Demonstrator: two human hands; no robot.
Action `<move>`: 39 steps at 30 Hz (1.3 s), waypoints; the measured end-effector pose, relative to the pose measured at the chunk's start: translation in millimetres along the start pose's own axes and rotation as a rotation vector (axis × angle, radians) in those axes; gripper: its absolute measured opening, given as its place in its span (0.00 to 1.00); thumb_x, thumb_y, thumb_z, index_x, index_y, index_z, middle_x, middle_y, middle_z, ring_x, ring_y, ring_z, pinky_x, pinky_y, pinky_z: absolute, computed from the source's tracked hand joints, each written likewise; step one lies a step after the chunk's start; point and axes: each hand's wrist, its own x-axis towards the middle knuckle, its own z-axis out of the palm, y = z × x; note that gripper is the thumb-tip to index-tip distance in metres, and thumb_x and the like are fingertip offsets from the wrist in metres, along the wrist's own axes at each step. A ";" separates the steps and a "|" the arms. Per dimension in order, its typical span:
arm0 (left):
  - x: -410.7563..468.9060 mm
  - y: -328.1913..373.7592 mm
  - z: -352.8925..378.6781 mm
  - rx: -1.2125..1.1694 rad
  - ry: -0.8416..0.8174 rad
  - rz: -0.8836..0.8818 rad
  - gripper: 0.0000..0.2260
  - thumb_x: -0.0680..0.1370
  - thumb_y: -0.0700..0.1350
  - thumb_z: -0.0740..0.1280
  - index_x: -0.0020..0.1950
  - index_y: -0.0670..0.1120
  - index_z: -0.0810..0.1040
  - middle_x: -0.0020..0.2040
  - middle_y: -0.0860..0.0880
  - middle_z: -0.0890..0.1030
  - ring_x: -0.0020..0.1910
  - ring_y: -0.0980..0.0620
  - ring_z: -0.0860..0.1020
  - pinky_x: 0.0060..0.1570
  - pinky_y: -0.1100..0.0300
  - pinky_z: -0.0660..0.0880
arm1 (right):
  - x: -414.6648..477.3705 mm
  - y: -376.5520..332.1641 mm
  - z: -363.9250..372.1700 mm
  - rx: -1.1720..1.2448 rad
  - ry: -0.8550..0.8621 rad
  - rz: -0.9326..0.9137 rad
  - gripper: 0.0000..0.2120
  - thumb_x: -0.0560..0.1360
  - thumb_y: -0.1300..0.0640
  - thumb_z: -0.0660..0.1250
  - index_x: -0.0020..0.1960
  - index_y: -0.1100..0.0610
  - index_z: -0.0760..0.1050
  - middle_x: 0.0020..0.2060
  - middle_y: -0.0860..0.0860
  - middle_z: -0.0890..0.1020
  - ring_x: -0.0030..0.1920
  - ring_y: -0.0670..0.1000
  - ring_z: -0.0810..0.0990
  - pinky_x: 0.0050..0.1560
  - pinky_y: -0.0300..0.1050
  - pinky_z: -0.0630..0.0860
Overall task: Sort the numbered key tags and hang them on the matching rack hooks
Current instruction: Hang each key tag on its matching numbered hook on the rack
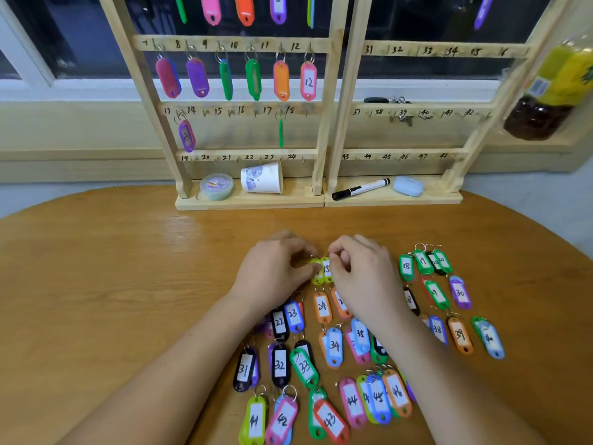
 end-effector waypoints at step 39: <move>15.0 -34.4 -123.1 -0.691 0.259 -0.169 0.02 0.77 0.43 0.79 0.48 0.46 0.90 0.40 0.43 0.87 0.40 0.54 0.82 0.44 0.63 0.76 | 90.7 -79.6 -12.4 0.998 -0.119 0.172 0.07 0.81 0.60 0.71 0.46 0.53 0.84 0.39 0.54 0.86 0.37 0.54 0.78 0.42 0.52 0.73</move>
